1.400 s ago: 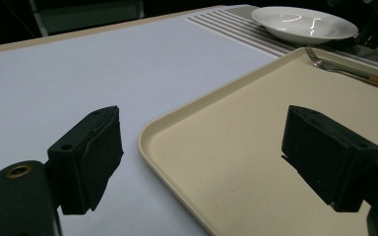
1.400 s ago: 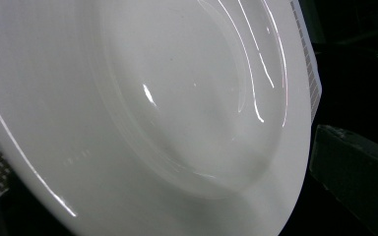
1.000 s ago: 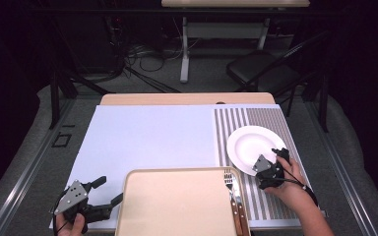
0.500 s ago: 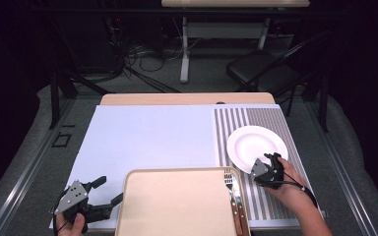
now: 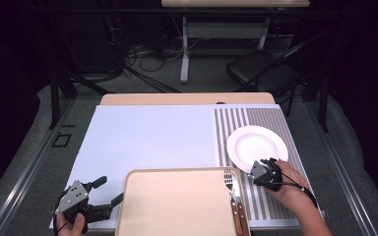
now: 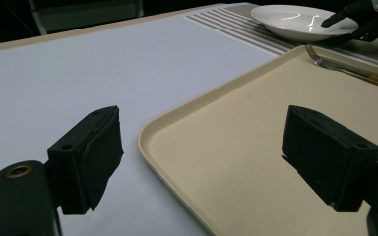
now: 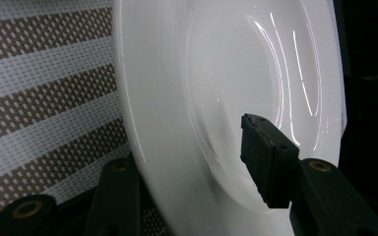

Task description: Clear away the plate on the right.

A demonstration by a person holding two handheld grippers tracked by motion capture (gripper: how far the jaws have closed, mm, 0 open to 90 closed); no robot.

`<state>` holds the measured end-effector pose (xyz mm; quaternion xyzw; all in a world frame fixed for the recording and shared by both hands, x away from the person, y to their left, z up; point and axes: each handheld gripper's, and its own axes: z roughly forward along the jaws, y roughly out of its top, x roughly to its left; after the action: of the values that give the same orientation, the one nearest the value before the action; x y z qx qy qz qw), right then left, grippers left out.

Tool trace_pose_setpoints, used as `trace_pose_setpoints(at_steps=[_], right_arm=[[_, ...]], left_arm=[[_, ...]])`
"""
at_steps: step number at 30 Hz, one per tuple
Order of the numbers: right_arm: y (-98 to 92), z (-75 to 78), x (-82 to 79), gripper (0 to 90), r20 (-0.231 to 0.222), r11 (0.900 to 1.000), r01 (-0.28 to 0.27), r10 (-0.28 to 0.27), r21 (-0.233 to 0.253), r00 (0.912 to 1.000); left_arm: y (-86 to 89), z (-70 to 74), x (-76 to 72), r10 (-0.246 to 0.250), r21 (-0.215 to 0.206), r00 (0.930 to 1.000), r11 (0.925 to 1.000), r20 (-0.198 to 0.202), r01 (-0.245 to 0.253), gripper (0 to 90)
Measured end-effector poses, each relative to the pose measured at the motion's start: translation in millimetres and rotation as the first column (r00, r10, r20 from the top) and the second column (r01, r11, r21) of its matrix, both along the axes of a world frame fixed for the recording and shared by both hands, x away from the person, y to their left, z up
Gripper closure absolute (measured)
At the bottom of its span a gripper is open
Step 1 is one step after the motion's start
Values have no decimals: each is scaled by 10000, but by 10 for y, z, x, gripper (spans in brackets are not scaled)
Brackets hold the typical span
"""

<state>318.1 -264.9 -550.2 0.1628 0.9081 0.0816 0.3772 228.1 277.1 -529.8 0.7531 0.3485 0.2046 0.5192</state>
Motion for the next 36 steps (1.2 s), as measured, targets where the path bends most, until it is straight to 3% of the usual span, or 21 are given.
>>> trace_pose_setpoints(at_steps=[15,23,36], right_arm=[[19,-18,-12,609,-1,9999,-98,98,-29,10000],[11,-6,-1,687,-401,9993,97,-82,372,9992],[51,12,-27,727,-164,9999,-78,75,-136,9998]], left_arm=[[2,2,-3,29,-5,10000,10000,16,-29,157],[2,1,-2,28,-10,10000,10000,10,-28,157],[4,1,-2,37,-8,10000,10000,6,-37,157]])
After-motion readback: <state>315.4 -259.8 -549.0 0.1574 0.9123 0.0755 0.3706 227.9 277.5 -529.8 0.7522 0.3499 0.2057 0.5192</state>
